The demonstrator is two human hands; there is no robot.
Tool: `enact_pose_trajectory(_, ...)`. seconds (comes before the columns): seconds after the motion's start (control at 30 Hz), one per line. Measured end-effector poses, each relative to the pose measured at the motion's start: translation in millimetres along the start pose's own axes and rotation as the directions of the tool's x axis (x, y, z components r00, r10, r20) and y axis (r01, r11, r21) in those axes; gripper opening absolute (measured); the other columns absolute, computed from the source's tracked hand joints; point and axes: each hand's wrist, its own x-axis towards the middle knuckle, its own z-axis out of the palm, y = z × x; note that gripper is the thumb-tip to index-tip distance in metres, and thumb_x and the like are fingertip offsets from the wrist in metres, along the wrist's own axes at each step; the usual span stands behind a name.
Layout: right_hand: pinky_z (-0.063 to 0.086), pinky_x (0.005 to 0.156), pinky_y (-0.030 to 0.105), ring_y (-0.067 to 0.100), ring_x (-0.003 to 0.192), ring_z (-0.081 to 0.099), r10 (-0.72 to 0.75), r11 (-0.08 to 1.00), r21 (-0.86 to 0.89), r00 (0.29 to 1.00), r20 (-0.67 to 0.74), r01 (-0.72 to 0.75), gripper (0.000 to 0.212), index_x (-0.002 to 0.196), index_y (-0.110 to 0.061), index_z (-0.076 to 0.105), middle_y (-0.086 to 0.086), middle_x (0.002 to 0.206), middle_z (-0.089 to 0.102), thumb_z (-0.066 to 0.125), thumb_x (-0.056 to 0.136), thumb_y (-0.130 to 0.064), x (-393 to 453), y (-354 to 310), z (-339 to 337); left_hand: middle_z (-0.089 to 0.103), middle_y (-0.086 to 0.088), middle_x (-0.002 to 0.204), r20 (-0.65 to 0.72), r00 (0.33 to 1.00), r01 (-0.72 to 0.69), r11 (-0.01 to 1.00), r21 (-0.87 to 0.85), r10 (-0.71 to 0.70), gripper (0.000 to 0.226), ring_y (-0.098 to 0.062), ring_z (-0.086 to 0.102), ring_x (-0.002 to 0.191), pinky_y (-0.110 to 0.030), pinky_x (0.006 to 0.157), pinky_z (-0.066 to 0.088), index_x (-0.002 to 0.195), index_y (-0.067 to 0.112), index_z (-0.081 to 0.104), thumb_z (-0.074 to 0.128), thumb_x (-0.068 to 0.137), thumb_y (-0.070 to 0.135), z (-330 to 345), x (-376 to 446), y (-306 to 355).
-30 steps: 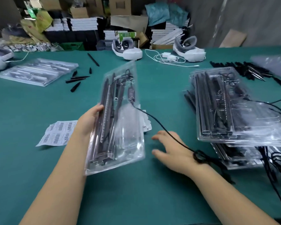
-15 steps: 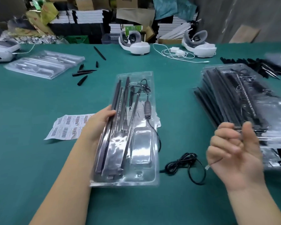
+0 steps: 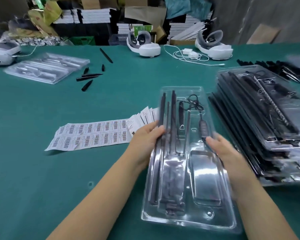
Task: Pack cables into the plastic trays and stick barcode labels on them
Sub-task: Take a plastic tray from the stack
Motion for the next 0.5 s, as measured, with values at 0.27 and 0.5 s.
enact_pose_trajectory(0.27,0.057,0.051,0.031,0.028,0.068,0.07,-0.069,0.883,0.468,0.975,0.212,-0.039,0.029,0.099,-0.003,0.063,0.014,0.082,0.071,0.058,0.071,-0.009,12.7,10.6,-5.6,0.054,-0.003,0.137,-0.252,0.876,0.158,0.249,0.956,0.411,0.043,-0.025,0.046,0.123,-0.039,0.095,0.041,0.133,0.022,0.054,0.043,0.092,0.026,-83.3,15.0,18.2)
enact_pose_trajectory(0.5,0.058,0.055,0.033,0.026,0.067,0.069,0.011,0.918,0.388,0.983,0.182,-0.083,0.022,0.085,-0.008,0.075,0.011,0.083,0.072,0.065,0.071,-0.021,15.0,15.3,-10.9,0.02,0.011,0.158,-0.369,0.926,0.364,0.067,0.929,0.082,0.049,-0.022,0.018,0.144,-0.051,0.113,0.019,0.143,0.047,0.031,0.03,0.095,0.053,-126.3,18.4,9.9)
